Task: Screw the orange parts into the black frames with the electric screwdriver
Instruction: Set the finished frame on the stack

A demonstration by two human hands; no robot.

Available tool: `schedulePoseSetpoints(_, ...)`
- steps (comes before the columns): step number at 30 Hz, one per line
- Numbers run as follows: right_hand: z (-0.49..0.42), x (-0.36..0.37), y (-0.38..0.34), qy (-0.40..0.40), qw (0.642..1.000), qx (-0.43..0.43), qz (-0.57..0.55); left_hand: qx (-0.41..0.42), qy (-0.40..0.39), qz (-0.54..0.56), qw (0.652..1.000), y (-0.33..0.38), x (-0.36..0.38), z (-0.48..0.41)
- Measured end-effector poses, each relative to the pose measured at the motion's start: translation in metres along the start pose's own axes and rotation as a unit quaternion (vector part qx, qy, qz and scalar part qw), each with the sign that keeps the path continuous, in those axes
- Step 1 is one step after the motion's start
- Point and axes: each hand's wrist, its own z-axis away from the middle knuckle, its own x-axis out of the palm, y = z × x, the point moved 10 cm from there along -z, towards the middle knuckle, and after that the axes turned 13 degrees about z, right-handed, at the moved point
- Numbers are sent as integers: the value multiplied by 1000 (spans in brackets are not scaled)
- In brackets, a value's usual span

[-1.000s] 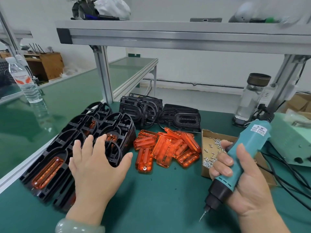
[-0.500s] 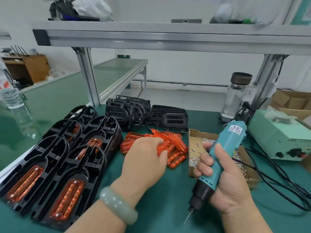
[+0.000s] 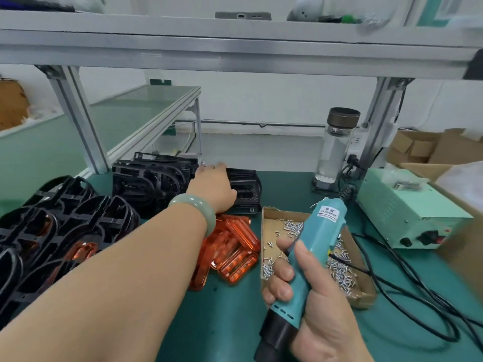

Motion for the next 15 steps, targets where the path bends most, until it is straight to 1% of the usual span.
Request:
schedulePoseSetpoints(3,-2,0,3,3,1000,8,-6,-11,-23,-40,999,-5,11,-17)
schedulePoseSetpoints(8,-3,-1,5,4,1000,15,3,-7,-96,-89,991,-10,35,-30)
schedulePoseSetpoints(9,-3,-1,4,2,1000,12,7,1,-96,-100,990,-9,36,-31)
schedulePoseSetpoints(11,-3,0,4,-1,1000,6,11,21,-72,-114,991,-4,33,-32)
schedulePoseSetpoints(15,-1,0,3,-3,1000,6,11,43,-39,-116,992,5,25,-26)
